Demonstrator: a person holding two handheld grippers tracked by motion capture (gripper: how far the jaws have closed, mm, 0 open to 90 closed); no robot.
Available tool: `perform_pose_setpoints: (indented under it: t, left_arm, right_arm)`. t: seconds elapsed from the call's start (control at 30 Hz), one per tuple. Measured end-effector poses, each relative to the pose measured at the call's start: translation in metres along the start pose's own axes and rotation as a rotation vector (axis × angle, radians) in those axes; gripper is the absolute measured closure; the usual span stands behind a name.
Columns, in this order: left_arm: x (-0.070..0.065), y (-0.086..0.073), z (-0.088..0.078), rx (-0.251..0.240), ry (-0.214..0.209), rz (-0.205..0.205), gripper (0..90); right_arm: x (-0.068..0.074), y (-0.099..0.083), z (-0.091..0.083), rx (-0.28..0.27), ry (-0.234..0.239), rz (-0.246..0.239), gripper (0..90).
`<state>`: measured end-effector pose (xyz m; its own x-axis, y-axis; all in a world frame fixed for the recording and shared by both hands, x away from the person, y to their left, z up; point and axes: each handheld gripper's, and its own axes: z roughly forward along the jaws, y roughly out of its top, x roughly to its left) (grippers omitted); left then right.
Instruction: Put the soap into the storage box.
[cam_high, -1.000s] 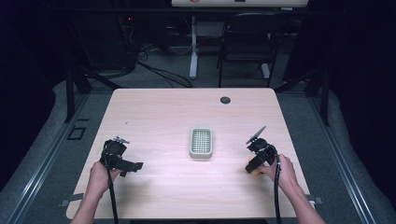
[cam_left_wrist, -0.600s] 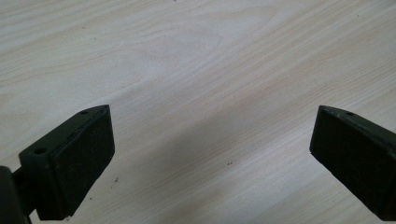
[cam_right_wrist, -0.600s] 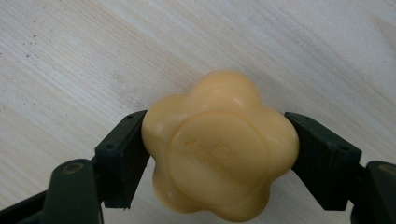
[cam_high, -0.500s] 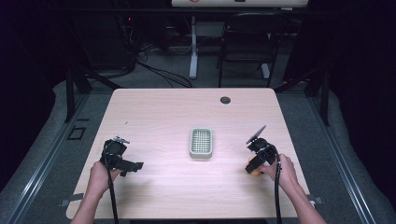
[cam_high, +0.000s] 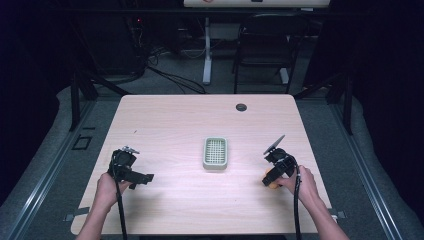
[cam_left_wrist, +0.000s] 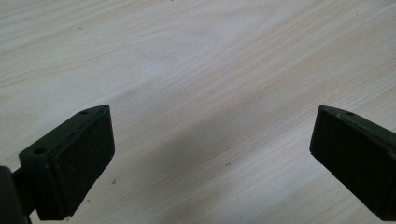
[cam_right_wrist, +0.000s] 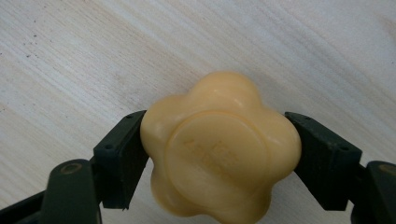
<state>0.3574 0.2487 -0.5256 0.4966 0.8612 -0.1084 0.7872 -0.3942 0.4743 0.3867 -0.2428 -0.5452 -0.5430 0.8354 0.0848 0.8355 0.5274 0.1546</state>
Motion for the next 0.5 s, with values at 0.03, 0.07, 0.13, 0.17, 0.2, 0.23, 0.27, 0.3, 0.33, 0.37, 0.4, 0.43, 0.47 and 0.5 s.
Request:
perform_pose_setpoints:
  t: [0.03,0.07,0.13,0.17,0.2,0.23,0.27,0.3,0.33,0.37,0.4,0.43,0.47,0.5]
  left_arm:
    - [-0.0003,0.0001,0.0002,-0.003,0.002,0.002,0.0]
    - [-0.0005,0.0002,0.0002,-0.003,0.003,0.002,0.0]
    - [-0.0007,0.0003,-0.0002,-0.004,0.003,0.004,0.0]
    - [-0.0006,0.0002,-0.0009,-0.002,0.002,0.003,0.0]
    - [-0.0003,-0.0002,-0.0010,-0.007,0.004,-0.003,0.0]
    - [0.0001,-0.0003,-0.0009,-0.010,0.006,-0.005,0.0]
    - [0.0001,-0.0003,-0.0009,-0.010,0.006,-0.005,0.0]
    - [-0.0001,-0.0001,-0.0009,-0.009,0.005,-0.003,0.0]
    - [-0.0003,0.0001,-0.0009,-0.008,0.005,-0.001,0.0]
    - [-0.0003,0.0001,-0.0009,-0.008,0.005,-0.001,0.0]
    - [-0.0008,0.0004,-0.0007,-0.007,0.001,0.002,0.0]
    - [-0.0008,0.0005,-0.0008,-0.005,0.000,0.003,0.0]
    - [-0.0008,0.0004,-0.0007,-0.007,0.001,0.002,0.0]
    - [0.0003,-0.0001,-0.0007,-0.009,0.004,-0.002,0.0]
  right_arm:
    - [-0.0003,-0.0002,0.0003,-0.001,-0.002,0.001,24.5]
    - [-0.0002,-0.0003,0.0005,-0.001,-0.004,-0.001,24.5]
    - [0.0011,-0.0007,0.0015,-0.014,0.004,0.011,24.6]
    - [0.0015,-0.0011,0.0021,-0.023,0.006,0.018,24.7]
    - [0.0007,-0.0004,0.0006,-0.002,-0.003,-0.001,24.8]
    - [0.0002,0.0002,-0.0010,0.018,-0.015,-0.021,24.8]
    - [0.0002,0.0002,-0.0010,0.018,-0.015,-0.021,24.8]
    - [0.0012,-0.0004,-0.0008,0.008,-0.013,-0.019,24.9]
    - [0.0014,-0.0005,-0.0009,0.008,-0.012,-0.018,24.8]
    - [0.0014,-0.0005,-0.0009,0.008,-0.012,-0.018,24.8]
    - [0.0015,-0.0008,-0.0014,0.008,-0.004,-0.018,24.9]
    - [0.0015,-0.0008,-0.0014,0.008,-0.004,-0.018,24.9]
    - [0.0018,-0.0006,-0.0022,0.007,-0.002,-0.016,24.9]
    - [0.0015,-0.0002,-0.0034,0.015,-0.003,-0.022,24.9]
